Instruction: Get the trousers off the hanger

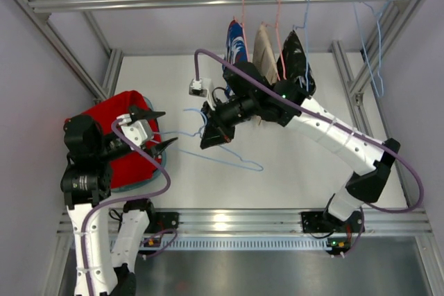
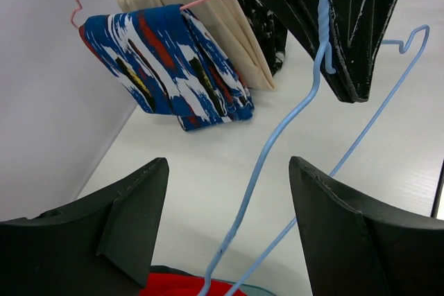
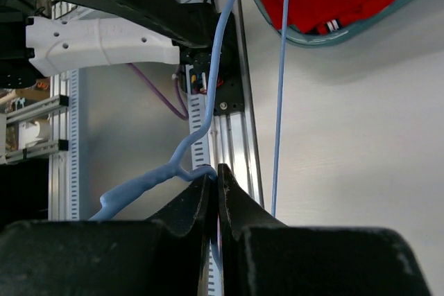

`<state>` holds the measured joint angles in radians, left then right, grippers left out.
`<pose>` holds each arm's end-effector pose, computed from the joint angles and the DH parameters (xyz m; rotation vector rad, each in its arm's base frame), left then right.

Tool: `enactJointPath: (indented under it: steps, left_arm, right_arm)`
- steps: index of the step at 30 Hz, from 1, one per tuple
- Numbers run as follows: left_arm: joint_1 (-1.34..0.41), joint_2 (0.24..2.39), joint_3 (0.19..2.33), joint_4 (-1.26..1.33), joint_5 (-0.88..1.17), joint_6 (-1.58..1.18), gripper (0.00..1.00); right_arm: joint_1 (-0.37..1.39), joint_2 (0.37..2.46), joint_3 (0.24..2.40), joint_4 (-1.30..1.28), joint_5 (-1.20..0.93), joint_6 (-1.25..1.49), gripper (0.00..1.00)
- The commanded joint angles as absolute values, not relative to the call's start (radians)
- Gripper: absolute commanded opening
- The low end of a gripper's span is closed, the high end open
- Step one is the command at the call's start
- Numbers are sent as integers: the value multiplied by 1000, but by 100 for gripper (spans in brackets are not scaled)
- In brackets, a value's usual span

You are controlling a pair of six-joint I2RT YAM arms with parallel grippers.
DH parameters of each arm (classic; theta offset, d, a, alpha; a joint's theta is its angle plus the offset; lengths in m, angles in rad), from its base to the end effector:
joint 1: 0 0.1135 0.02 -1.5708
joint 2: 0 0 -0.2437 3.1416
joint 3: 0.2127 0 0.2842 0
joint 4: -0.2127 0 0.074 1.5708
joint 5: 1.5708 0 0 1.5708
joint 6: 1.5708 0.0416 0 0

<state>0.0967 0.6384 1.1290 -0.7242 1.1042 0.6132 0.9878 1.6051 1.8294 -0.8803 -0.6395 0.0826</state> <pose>0.1342 -0.0243 0.4211 1.1071 1.2850 -0.4622 0.1835 0.3233 0.4118 -1.3777 1.9539 1.2644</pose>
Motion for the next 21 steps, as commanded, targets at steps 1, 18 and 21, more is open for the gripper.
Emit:
enactJointPath:
  steps: [1,18,21]
  left_arm:
    - [97,661,1112,-787,1127,779,75]
    - [34,604,999,-815,979,818,0]
    - [34,618,1000,-744,973,717,0]
  right_arm:
    - [1019,1637,1926,-865,-672,89,0]
    - [1019,1565,1862,-859,-565,46,55]
    - [990,1487,1790,-874,-525,17,64]
